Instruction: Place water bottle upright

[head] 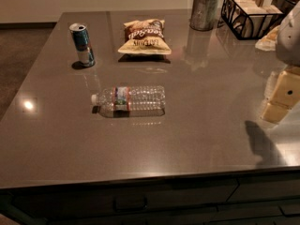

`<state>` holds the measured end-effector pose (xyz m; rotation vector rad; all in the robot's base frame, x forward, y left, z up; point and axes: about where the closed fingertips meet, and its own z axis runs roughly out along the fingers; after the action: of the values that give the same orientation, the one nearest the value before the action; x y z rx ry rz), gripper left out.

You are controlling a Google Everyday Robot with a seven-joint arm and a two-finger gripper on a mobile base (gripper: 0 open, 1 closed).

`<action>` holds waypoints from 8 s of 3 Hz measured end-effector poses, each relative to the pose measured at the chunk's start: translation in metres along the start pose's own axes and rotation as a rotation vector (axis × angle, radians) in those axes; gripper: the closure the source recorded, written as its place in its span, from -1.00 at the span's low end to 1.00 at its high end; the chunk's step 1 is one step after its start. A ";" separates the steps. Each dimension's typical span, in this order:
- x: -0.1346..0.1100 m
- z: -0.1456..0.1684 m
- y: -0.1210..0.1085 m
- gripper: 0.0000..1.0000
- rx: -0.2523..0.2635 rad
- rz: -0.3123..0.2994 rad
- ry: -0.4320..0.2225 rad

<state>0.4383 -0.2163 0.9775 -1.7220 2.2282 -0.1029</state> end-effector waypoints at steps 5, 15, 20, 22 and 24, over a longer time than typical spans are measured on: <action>-0.195 0.082 0.017 -1.00 -0.020 -0.255 -0.020; -0.305 0.077 -0.019 1.00 -0.317 -0.206 -0.565; -0.261 0.058 -0.054 1.00 -0.036 0.253 -1.206; -0.251 0.079 -0.053 1.00 0.023 0.293 -1.364; -0.242 0.092 -0.047 1.00 0.027 0.327 -1.451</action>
Offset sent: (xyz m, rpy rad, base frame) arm 0.0137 0.0287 0.0016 0.0166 0.0292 0.0547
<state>0.5629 0.0144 0.9527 -0.7947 1.2673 0.8791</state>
